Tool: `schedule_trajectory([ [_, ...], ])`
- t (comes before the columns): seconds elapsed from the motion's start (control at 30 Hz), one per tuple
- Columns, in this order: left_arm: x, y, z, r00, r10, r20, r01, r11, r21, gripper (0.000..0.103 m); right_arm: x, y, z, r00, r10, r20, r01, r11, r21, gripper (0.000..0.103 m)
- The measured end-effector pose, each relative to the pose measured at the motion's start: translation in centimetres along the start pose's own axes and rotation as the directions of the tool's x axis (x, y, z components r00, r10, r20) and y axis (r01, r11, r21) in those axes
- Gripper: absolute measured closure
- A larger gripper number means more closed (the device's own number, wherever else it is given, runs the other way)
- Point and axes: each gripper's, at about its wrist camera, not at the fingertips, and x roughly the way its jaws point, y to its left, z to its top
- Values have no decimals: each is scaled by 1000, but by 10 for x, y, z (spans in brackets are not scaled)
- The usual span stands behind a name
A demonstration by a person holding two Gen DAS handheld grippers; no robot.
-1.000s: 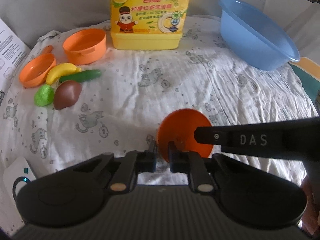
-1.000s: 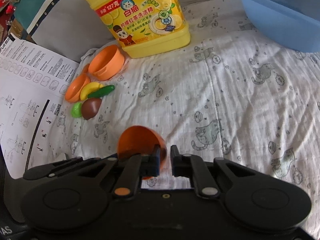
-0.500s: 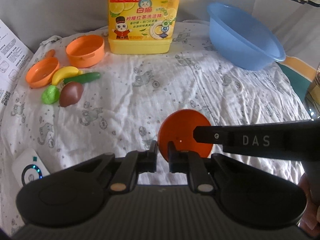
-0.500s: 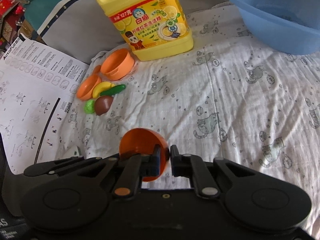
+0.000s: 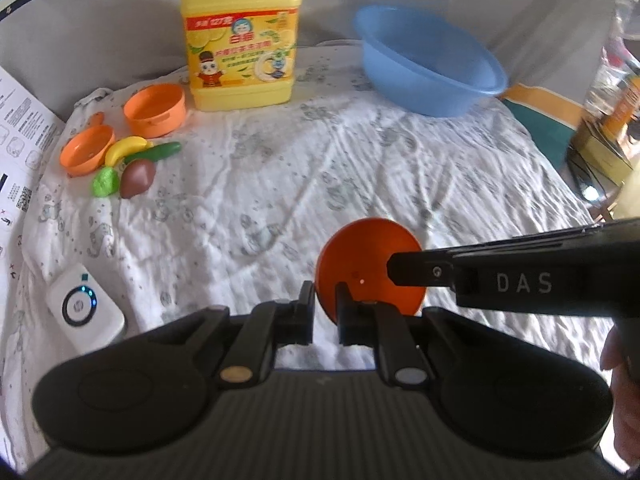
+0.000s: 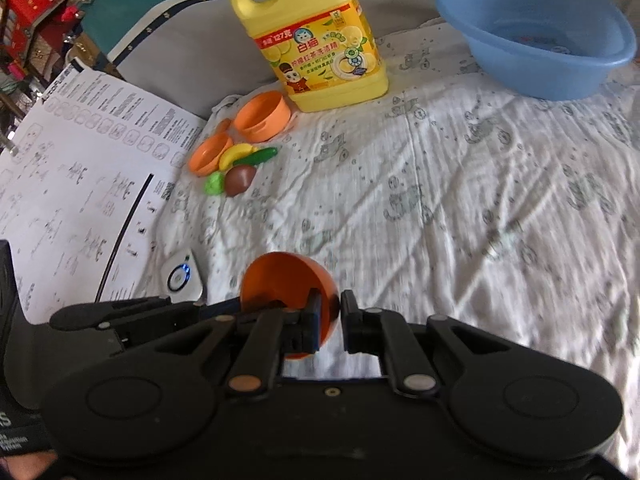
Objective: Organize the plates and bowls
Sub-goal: 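Carry the orange bowl over the clear bowl, lower it inside, open the right gripper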
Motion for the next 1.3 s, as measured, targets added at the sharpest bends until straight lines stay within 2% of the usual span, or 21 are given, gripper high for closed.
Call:
schedule_trajectory([
  [0.27, -22, -29, -32, 999, -32, -16, 32, 998, 47, 93, -33, -10, -42, 1000, -9, -16, 9, 1000, -12, 93],
  [0.53, -23, -48, -56, 998, -43, -51, 47, 997, 67, 93, -38, -20, -70, 999, -21, -45, 21, 1000, 1, 93],
  [1.3, -7, -43, -67, 995, -15, -100, 21, 998, 54, 92, -19, -25, -79, 996, -25, -90, 27, 999, 23, 90],
])
